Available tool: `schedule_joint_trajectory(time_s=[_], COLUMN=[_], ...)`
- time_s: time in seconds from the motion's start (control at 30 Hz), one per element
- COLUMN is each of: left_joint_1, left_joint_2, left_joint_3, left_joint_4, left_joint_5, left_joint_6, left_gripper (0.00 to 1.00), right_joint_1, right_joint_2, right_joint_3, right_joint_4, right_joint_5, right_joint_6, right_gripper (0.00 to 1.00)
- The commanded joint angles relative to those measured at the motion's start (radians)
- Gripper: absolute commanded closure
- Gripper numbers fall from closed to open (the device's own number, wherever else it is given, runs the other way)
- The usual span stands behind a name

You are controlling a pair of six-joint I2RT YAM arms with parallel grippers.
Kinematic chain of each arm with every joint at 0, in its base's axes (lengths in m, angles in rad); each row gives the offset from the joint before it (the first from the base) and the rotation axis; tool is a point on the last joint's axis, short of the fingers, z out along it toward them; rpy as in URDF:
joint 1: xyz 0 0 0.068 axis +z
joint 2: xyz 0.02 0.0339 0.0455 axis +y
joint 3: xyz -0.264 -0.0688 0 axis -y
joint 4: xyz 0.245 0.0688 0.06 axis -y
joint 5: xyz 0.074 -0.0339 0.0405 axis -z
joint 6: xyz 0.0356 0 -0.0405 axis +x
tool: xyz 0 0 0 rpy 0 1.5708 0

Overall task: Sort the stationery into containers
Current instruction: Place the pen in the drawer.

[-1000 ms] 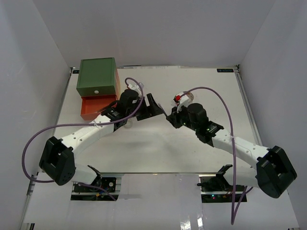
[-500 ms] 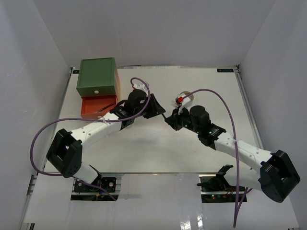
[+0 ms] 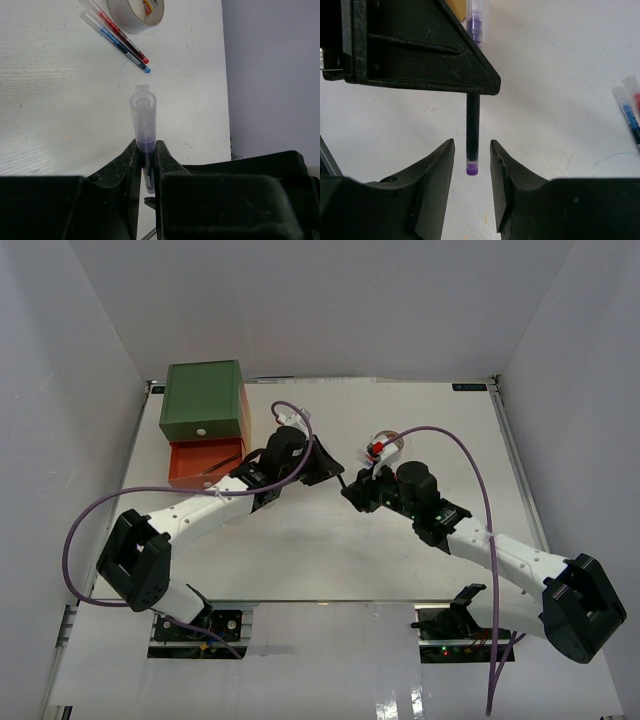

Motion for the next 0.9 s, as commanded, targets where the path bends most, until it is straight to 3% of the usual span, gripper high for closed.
schedule_joint_trajectory(time_s=[0.0, 0.13, 0.37, 0.6, 0.87], left_joint_1=[0.0, 0.027, 0.221, 0.453, 0.756], left_joint_2=[-0.063, -0.092, -0.234, -0.446, -0.442], left_joint_3=[-0.017, -0.043, -0.164, -0.235, -0.262], left_joint_4=[0.023, 0.012, 0.02, -0.086, -0.115], left_joint_5=[-0.038, -0.058, -0.012, -0.029, 0.138], left_joint_6=[-0.002, -0.017, -0.086, -0.109, -0.13], left_gripper=[0.92, 0.93, 0.92, 0.92, 0.84], right_joint_1=[0.002, 0.004, 0.001, 0.001, -0.001], right_joint_2=[-0.026, -0.045, -0.072, -0.087, -0.09], right_joint_3=[0.002, -0.001, -0.012, -0.029, -0.043], right_joint_4=[0.033, 0.016, -0.036, -0.051, -0.054], right_joint_5=[0.026, 0.051, 0.108, 0.186, 0.22], right_joint_6=[-0.002, -0.01, -0.028, -0.039, -0.056], right_gripper=[0.58, 0.28, 0.04, 0.08, 0.1])
